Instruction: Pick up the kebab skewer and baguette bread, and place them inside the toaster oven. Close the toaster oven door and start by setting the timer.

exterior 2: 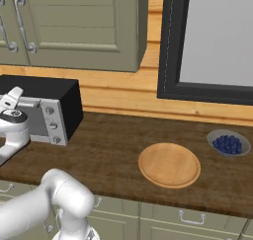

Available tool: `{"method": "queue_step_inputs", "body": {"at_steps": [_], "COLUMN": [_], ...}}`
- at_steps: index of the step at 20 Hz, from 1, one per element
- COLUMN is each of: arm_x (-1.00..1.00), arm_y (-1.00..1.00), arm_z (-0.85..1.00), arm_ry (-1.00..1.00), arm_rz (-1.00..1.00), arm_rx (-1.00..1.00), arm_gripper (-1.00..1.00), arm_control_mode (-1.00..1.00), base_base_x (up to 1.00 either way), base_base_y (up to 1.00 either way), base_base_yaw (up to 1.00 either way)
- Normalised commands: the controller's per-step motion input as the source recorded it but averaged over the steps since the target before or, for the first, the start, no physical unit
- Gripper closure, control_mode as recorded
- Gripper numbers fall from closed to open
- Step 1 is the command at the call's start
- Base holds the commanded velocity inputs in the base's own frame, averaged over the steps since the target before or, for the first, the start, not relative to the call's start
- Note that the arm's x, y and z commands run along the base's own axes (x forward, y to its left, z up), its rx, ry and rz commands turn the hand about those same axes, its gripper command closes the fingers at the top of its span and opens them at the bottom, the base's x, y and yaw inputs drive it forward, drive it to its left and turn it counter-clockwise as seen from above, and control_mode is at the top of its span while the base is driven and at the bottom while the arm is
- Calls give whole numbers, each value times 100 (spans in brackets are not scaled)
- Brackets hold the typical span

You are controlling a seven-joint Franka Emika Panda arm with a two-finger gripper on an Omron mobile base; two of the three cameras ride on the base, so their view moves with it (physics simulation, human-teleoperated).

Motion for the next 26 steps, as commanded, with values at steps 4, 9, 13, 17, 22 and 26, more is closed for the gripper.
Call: {"method": "queue_step_inputs", "body": {"at_steps": [4, 9, 13, 17, 22, 26], "arm_x": [-13, -50, -44, -65, -61, -46], "arm_y": [4, 14, 9, 2, 0, -13], "arm_z": [45, 11, 26, 15, 9, 20], "arm_ry": [-1, 1, 0, 0, 0, 0], "arm_rz": [3, 0, 0, 0, -1, -4], "arm_rx": [-22, -9, -7, -11, -10, -1], "arm_gripper": [-100, -100, -100, -100, -100, -100], "arm_control_mode": [-100, -100, -100, -100, -100, -100], "base_base_x": [0, 0, 0, 0, 0, 0], "base_base_y": [0, 0, 0, 0, 0, 0], "base_base_yaw": [0, 0, 0, 0, 0, 0]}}
